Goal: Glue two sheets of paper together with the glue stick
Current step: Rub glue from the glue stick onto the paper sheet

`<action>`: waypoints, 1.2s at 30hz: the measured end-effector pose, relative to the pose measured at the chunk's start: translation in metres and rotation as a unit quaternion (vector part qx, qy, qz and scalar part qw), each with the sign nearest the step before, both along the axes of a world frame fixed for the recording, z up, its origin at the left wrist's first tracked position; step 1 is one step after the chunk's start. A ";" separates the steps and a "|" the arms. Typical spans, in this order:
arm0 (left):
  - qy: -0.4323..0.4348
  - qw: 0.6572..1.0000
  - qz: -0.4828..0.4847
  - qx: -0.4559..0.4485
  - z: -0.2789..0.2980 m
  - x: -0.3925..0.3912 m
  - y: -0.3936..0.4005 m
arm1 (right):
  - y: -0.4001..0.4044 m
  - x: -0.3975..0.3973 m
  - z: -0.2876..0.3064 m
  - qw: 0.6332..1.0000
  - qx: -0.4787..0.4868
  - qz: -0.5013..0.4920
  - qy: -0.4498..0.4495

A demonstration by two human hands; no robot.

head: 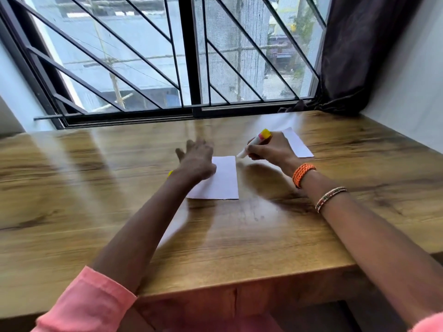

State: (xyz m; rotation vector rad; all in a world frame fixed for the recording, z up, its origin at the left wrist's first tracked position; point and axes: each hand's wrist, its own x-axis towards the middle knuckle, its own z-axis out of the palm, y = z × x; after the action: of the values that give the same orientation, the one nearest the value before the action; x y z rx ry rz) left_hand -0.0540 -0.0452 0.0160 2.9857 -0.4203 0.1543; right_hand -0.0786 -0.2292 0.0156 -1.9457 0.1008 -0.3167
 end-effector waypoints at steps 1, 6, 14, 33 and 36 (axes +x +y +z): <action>0.000 0.999 -0.049 0.008 0.000 0.000 0.001 | 0.002 0.002 -0.001 1.000 -0.015 -0.004 0.000; 0.075 0.986 -0.147 0.025 0.001 0.001 0.009 | 0.015 0.006 -0.001 0.993 -0.116 -0.014 -0.010; 0.090 0.985 -0.149 -0.007 -0.004 0.003 0.015 | 0.020 0.013 -0.004 0.984 -0.170 -0.039 -0.025; 0.104 0.984 -0.144 -0.011 -0.010 0.004 0.016 | 0.030 -0.011 0.001 0.986 -0.165 -0.032 -0.021; 0.106 0.984 -0.143 -0.023 -0.011 0.004 0.017 | 0.031 -0.021 0.001 0.987 -0.160 -0.025 -0.017</action>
State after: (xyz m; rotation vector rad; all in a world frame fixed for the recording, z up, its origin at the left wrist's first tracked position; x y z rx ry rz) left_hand -0.0500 -0.0286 0.0053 2.8165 -0.7964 -0.1768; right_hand -0.0995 -0.1979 0.0167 -2.2581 0.0804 -0.4200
